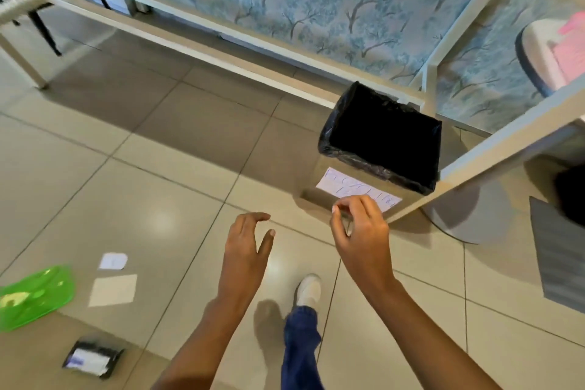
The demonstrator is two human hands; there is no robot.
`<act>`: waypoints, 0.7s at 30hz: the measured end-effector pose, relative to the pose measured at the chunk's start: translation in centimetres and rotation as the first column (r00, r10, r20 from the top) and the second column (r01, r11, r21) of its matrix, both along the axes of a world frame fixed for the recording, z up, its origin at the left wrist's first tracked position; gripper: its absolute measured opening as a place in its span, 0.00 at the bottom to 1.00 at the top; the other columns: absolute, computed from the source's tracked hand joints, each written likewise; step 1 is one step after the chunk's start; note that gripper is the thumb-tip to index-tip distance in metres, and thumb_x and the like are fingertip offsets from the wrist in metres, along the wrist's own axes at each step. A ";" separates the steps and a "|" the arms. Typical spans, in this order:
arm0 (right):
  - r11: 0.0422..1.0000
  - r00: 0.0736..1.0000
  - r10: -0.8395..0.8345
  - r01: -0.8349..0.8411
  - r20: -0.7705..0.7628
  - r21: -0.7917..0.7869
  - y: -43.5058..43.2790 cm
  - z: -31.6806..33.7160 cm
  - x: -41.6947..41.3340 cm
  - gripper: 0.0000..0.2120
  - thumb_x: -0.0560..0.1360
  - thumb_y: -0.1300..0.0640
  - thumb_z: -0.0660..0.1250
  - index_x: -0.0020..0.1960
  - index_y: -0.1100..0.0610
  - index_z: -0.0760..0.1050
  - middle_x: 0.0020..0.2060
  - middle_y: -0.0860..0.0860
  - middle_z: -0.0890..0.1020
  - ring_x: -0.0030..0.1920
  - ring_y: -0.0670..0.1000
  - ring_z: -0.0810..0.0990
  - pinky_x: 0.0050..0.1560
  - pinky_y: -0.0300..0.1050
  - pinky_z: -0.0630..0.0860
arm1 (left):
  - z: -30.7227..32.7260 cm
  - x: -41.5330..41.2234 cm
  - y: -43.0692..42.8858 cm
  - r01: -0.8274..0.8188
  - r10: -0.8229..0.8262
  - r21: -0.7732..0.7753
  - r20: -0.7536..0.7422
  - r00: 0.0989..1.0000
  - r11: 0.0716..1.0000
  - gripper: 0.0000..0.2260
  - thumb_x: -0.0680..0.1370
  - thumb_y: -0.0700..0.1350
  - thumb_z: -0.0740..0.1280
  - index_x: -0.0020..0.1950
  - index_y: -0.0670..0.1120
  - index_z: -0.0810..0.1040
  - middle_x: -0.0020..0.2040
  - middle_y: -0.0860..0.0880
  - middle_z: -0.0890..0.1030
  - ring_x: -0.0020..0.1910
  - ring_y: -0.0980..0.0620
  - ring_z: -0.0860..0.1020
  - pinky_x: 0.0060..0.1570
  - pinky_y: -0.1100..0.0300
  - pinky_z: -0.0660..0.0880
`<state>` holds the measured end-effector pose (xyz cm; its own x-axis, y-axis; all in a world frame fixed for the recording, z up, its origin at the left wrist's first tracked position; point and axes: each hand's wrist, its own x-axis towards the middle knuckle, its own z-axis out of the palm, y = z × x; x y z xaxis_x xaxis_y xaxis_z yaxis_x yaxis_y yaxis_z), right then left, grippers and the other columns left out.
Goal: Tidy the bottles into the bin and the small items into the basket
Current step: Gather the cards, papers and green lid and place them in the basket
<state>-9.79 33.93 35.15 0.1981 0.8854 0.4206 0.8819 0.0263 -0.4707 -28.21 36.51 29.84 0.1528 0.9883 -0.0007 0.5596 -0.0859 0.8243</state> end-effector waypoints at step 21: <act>0.855 0.877 0.433 -0.472 -0.206 -0.215 -11.3 3.3 -27.1 0.03 0.77 0.60 0.65 0.49 0.58 0.76 0.44 0.51 0.78 0.44 0.48 0.75 0.44 0.35 0.73 | 6.7 -28.5 -25.0 -0.657 0.635 -0.115 -0.175 0.752 0.745 0.05 0.78 0.41 0.64 0.53 0.45 0.78 0.50 0.53 0.77 0.48 0.55 0.75 0.45 0.65 0.67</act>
